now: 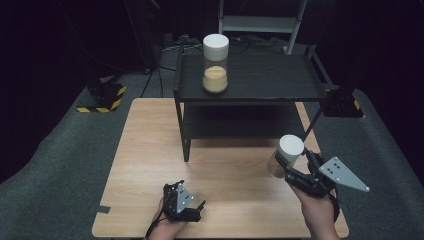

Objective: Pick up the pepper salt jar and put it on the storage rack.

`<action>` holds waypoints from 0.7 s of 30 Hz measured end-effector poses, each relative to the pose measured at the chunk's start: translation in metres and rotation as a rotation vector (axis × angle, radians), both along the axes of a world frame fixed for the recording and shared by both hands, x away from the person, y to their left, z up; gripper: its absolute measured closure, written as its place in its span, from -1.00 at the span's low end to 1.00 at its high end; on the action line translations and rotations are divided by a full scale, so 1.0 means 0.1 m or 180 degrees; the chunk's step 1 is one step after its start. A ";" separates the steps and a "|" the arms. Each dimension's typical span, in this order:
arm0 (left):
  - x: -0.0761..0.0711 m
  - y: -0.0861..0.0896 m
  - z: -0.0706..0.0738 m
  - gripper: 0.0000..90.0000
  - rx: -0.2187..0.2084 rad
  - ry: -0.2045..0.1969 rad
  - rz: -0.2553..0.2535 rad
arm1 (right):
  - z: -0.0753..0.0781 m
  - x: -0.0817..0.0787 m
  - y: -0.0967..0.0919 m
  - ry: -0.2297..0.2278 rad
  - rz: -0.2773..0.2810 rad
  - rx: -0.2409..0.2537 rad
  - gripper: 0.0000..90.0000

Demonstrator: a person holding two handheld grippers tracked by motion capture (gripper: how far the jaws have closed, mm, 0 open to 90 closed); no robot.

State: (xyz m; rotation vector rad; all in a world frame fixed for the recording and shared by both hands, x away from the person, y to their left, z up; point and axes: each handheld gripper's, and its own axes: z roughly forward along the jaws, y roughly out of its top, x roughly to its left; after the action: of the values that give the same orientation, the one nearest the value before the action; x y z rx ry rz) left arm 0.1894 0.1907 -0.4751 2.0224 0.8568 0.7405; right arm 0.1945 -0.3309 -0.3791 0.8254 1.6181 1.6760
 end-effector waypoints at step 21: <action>0.02 0.02 0.01 -0.98 -0.0023 0.0027 -0.0026 | 0.43 0.08 0.07 -0.0145 -0.0063 0.0005 -0.25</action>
State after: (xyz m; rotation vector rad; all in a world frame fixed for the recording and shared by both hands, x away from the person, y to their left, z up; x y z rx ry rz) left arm 0.1911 0.1928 -0.4746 2.0228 0.8543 0.7238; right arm 0.2021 -0.3235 -0.3359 0.7960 1.5730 1.6708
